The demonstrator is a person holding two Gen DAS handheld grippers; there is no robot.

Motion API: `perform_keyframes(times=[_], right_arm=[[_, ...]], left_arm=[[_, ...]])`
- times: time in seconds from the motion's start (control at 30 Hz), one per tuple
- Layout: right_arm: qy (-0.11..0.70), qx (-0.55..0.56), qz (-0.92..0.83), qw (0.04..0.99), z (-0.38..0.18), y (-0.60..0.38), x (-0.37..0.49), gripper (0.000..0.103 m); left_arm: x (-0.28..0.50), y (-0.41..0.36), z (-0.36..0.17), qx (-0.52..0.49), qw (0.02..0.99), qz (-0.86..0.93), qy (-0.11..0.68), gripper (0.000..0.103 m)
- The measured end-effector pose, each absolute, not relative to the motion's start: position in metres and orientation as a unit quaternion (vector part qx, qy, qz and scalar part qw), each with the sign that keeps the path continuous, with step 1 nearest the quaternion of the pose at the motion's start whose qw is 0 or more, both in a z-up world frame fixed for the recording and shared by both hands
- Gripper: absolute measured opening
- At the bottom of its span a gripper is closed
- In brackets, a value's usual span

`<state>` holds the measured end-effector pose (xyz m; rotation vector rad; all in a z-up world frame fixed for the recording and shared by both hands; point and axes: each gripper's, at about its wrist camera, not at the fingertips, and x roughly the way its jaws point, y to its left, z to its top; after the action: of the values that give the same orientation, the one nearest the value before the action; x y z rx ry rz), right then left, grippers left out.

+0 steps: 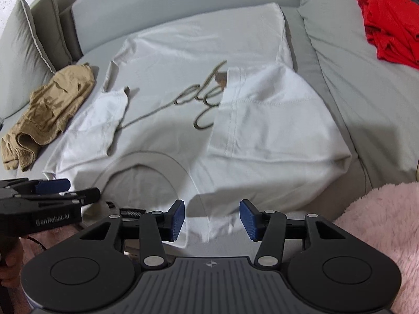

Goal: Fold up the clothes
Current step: 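Release the folded side and lift the left gripper away, then move both grippers to the sweatshirt hem and pinch it closed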

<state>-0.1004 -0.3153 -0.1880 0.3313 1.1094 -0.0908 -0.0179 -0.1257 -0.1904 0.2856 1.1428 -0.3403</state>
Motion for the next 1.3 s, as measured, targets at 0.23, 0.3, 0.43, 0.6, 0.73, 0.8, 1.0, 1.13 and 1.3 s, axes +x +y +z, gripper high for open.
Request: perform_keyframes(times=[0.23, 0.3, 0.43, 0.6, 0.73, 0.8, 1.0, 1.13, 1.3], right_arm=[[0.526, 0.149, -0.044, 0.836, -0.188, -0.311, -0.102, 0.053], [0.525, 0.151, -0.045, 0.837, -0.188, -0.312, -0.102, 0.053], [0.522, 0.153, -0.045, 0.838, -0.187, -0.313, -0.102, 0.053], [0.521, 0.153, -0.045, 0.839, -0.187, -0.313, -0.102, 0.053], [0.520, 0.154, -0.046, 0.839, -0.187, -0.311, -0.102, 0.053], [0.520, 0.155, -0.046, 0.839, -0.187, -0.312, -0.102, 0.054], [0.516, 0.159, -0.048, 0.840, -0.186, -0.313, -0.103, 0.054], [0.515, 0.160, -0.048, 0.841, -0.186, -0.313, -0.103, 0.054], [0.513, 0.163, -0.049, 0.841, -0.186, -0.315, -0.104, 0.054]], left_arm=[[-0.018, -0.126, -0.194, 0.131, 0.811, -0.160, 0.547, 0.072], [-0.017, -0.126, -0.194, 0.131, 0.808, -0.160, 0.551, 0.072], [-0.015, -0.126, -0.197, 0.130, 0.802, -0.161, 0.561, 0.072], [-0.016, -0.126, -0.197, 0.135, 0.803, -0.164, 0.557, 0.072], [-0.015, -0.125, -0.197, 0.135, 0.801, -0.154, 0.562, 0.082], [-0.012, -0.123, -0.199, 0.135, 0.800, -0.140, 0.568, 0.092], [-0.008, -0.110, -0.200, 0.086, 0.797, -0.143, 0.580, 0.099], [-0.010, -0.115, -0.200, 0.095, 0.792, -0.160, 0.582, 0.102], [-0.012, -0.124, -0.202, 0.119, 0.791, -0.154, 0.580, 0.103]])
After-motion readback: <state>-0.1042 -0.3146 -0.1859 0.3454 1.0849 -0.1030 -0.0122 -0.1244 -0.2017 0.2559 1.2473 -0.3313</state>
